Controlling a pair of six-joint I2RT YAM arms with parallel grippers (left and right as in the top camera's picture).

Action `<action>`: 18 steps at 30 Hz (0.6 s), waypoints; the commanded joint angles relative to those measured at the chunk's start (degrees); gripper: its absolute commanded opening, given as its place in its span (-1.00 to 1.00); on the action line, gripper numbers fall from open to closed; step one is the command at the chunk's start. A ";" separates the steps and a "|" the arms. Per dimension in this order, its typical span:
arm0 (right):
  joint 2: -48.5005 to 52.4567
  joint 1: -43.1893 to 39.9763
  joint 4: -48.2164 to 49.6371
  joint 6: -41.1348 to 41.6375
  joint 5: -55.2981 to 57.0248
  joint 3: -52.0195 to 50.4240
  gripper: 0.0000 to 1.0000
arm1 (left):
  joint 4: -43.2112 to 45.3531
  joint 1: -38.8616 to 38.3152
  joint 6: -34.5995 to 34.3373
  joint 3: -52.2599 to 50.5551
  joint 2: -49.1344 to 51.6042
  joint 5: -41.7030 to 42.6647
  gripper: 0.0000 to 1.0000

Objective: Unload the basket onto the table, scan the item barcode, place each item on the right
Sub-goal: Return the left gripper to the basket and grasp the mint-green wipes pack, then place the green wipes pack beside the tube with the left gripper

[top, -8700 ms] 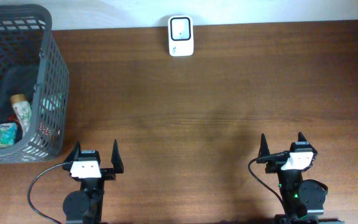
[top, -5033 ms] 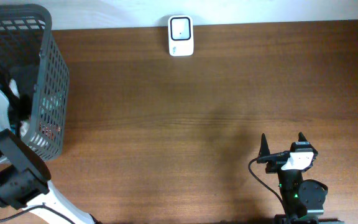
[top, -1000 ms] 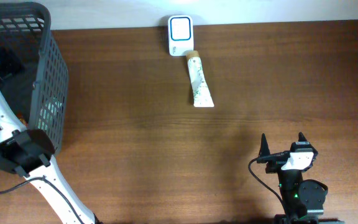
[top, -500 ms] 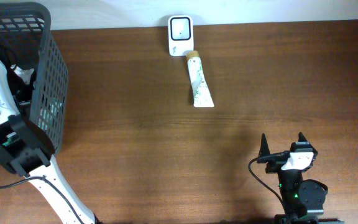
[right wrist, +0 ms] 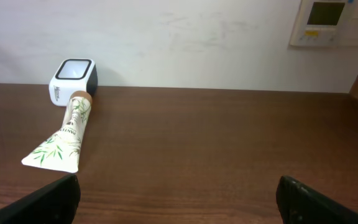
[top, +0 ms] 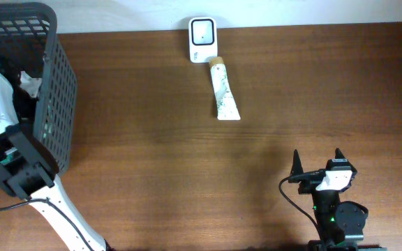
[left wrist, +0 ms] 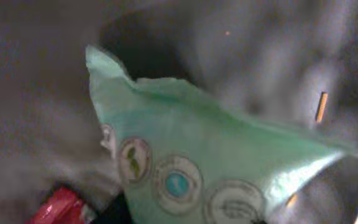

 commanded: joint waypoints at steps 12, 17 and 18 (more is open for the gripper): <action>-0.42 -0.17 -0.17 0.44 0.50 -0.42 0.97 | 1.03 0.04 -34.07 38.47 -12.83 19.58 -1.00; -0.42 -0.17 -0.17 0.44 0.50 -0.42 0.97 | 0.92 -0.22 -60.96 45.88 -19.43 38.14 -1.00; -0.42 -0.17 -0.20 0.44 0.50 -0.42 0.97 | 1.01 -0.70 -62.10 45.88 -19.67 41.66 -1.00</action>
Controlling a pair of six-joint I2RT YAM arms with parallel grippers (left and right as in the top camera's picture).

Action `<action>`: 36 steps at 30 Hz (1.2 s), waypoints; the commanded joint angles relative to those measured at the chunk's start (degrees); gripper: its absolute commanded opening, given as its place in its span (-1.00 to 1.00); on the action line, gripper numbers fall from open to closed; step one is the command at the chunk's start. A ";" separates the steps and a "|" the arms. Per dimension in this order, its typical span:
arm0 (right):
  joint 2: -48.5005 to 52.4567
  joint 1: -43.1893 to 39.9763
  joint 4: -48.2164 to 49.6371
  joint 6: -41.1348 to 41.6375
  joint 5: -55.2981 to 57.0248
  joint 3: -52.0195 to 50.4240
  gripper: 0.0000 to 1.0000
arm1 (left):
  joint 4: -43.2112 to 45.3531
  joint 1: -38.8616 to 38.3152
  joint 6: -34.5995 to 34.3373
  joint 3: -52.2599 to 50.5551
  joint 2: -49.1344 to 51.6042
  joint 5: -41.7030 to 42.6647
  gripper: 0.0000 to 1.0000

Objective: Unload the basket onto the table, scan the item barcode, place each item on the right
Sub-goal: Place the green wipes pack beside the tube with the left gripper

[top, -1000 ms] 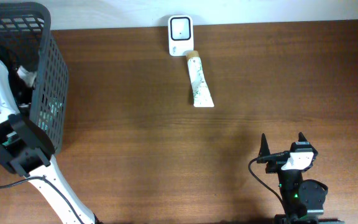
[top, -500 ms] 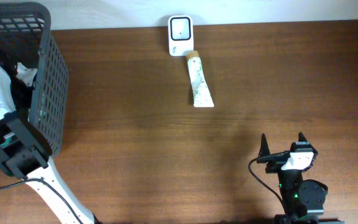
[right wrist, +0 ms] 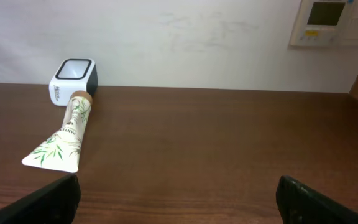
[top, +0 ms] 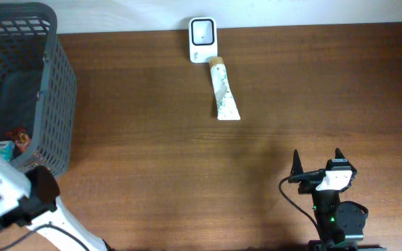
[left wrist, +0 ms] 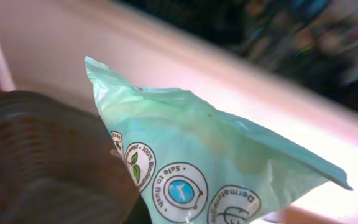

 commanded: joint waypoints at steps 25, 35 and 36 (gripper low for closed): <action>-0.42 -0.17 -0.20 0.46 0.50 -0.42 0.97 | 5.05 -57.16 -9.73 -44.30 16.98 -34.95 -0.20; -0.42 -0.17 -0.20 0.46 0.50 -0.42 0.97 | -10.71 -44.76 -5.88 8.28 16.85 -36.65 0.98; -0.42 -0.17 -0.17 0.46 0.50 -0.42 0.97 | -8.35 -41.53 -5.90 7.58 14.23 -37.64 0.98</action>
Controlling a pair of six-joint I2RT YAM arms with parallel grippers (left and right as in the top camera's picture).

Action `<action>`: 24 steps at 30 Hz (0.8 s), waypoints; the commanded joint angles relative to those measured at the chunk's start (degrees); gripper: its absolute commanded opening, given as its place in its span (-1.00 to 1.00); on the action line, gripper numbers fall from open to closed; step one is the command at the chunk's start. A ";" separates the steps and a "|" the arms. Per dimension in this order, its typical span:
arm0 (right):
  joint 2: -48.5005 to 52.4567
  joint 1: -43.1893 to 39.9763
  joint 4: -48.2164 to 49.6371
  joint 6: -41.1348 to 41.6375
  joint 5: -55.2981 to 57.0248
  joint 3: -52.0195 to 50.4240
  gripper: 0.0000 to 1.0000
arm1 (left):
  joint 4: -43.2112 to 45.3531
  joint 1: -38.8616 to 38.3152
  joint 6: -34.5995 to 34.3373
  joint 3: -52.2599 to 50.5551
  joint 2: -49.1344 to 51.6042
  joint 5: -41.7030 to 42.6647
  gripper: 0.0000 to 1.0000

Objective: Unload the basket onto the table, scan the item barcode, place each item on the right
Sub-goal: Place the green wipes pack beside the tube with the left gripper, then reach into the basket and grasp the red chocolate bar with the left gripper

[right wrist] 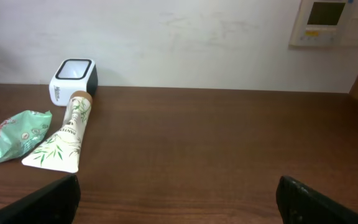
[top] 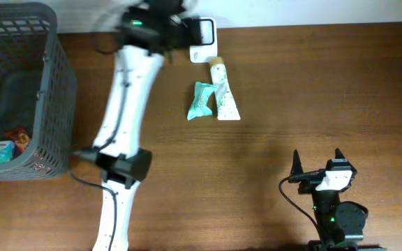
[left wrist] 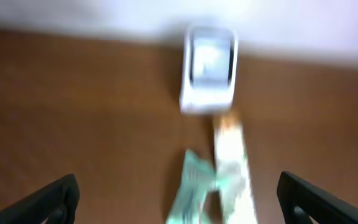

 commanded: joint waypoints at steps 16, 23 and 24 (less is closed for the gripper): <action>-0.42 -0.17 -0.17 0.46 0.50 -0.42 0.97 | -13.75 54.14 0.96 -0.59 -6.60 2.01 0.99; -0.42 -0.17 -0.20 0.46 0.50 -0.42 0.98 | -10.73 53.68 0.94 -18.38 -6.60 1.62 0.97; -0.42 -0.17 -0.17 0.46 0.50 -0.42 0.97 | -10.25 53.68 0.94 -19.26 -6.60 1.62 0.94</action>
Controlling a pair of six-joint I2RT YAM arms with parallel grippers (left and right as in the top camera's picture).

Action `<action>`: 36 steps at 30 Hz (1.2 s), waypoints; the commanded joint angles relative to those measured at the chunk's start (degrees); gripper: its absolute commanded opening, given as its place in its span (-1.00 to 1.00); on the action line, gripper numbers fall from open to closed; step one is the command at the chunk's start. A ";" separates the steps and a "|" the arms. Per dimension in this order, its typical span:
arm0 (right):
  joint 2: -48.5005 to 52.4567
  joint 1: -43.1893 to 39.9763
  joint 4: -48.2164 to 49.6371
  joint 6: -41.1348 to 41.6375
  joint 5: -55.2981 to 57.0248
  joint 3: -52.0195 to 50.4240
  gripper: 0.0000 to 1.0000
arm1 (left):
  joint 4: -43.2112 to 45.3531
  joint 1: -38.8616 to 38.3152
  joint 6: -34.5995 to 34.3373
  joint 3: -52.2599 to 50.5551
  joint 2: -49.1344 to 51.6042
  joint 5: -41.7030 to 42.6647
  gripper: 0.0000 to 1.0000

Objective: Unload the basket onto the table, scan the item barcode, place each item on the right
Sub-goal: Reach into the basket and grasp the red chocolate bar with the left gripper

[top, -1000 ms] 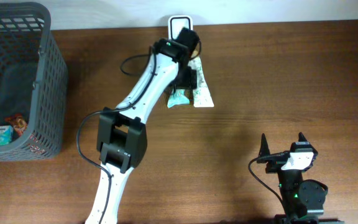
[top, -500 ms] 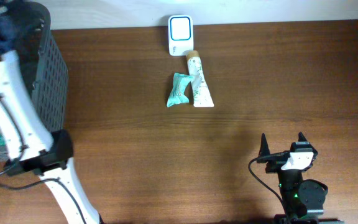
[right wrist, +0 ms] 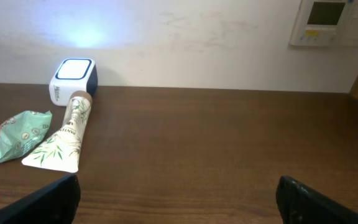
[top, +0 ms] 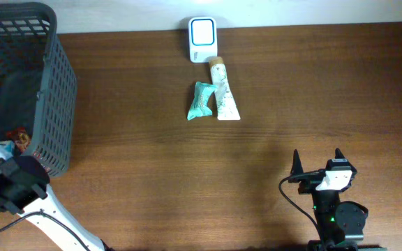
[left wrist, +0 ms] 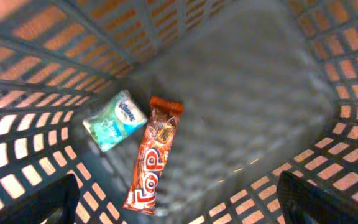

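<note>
The white scanner (top: pixel 202 31) stands at the table's far edge, its window glowing blue. Just in front of it lie a bamboo-print tube (top: pixel 223 94) and a green wipes packet (top: pixel 199 101), side by side. My left gripper (left wrist: pixel 179 210) hangs open and empty over the inside of the grey basket (top: pixel 54 84). On the basket's floor below it lie a red snack bar (left wrist: pixel 154 158) and a small teal packet (left wrist: pixel 114 121). My right gripper (top: pixel 318 162) rests open near the front right of the table, far from the items.
The basket's mesh walls (left wrist: pixel 328 93) close in round my left gripper. A white wall with a control panel (right wrist: pixel 328 22) stands behind the table. Bare brown tabletop (top: pixel 313 84) lies to the right of the tube.
My left arm was stretched out over the scanner with its gripper open; now the gripper is over the basket, looking in. The scanner now glows blue. The green packet and tube have not moved.
My left gripper was shut on the green packet inside the basket, then held it up clear of the basket. Later the packet lay beside the tube by the scanner, with the gripper open above. Now the gripper is back over the basket. The right arm stayed still.
</note>
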 commanded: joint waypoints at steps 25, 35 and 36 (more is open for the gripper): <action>-0.42 -0.17 -0.20 0.46 0.50 -0.42 0.97 | 2.67 -4.81 0.96 -11.02 -0.59 -1.51 0.92; -0.42 -0.17 -0.17 0.46 0.50 -0.42 0.97 | 5.77 -4.52 -1.68 -20.87 -0.59 -5.05 0.89; -0.42 -0.17 -0.17 0.46 0.50 -0.42 0.97 | 6.19 -4.52 -1.68 -22.49 -0.59 -5.14 0.89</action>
